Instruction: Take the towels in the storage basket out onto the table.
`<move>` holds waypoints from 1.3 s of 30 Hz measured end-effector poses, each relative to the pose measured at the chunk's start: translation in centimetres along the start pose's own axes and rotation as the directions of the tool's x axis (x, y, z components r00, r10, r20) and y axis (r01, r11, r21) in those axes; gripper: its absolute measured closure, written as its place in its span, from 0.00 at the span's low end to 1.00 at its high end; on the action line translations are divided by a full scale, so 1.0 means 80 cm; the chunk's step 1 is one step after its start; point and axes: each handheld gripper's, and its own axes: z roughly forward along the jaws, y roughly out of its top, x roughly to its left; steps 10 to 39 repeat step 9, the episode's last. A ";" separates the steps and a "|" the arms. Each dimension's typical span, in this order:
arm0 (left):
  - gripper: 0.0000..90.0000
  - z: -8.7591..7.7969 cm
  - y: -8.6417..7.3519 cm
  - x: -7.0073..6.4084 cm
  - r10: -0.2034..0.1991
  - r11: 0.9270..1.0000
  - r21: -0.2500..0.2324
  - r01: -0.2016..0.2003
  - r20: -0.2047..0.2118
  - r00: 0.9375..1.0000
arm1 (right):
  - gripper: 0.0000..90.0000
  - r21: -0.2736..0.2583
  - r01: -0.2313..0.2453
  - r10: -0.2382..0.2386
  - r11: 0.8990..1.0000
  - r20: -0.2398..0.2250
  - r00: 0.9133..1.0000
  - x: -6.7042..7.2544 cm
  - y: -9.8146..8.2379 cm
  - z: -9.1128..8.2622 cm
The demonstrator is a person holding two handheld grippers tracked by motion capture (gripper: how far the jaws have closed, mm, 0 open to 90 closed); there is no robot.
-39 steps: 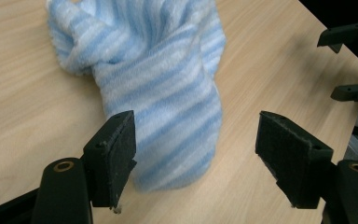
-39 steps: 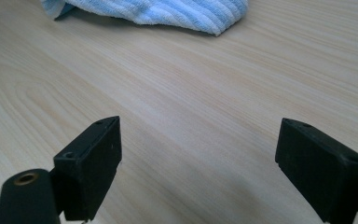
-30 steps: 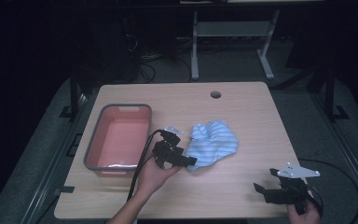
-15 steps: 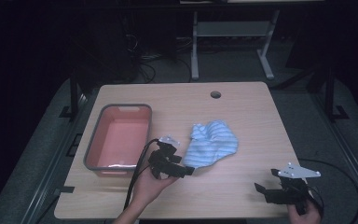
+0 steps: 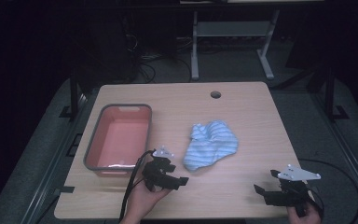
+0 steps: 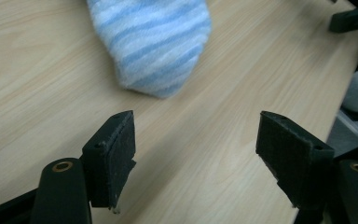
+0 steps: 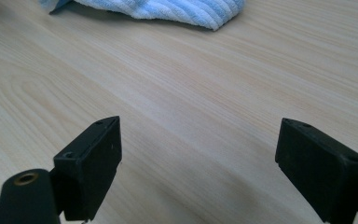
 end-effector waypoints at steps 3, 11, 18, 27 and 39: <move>0.31 0.002 -0.007 -0.004 0.018 1.000 0.014 -0.018 -0.007 1.000 | 0.16 -0.001 0.004 -0.004 1.000 -0.001 1.000 0.001 0.000 0.000; 0.30 0.003 -0.026 -0.007 0.015 1.000 -0.011 -0.015 0.023 1.000 | 0.16 -0.005 0.003 -0.003 1.000 -0.007 1.000 0.000 -0.001 -0.001; 0.30 0.003 -0.026 -0.007 0.015 1.000 -0.011 -0.015 0.023 1.000 | 0.16 -0.005 0.003 -0.003 1.000 -0.007 1.000 0.000 -0.001 -0.001; 0.30 0.003 -0.026 -0.007 0.015 1.000 -0.011 -0.015 0.023 1.000 | 0.16 -0.005 0.003 -0.003 1.000 -0.007 1.000 0.000 -0.001 -0.001; 0.30 0.003 -0.026 -0.007 0.015 1.000 -0.011 -0.015 0.023 1.000 | 0.16 -0.005 0.003 -0.003 1.000 -0.007 1.000 0.000 -0.001 -0.001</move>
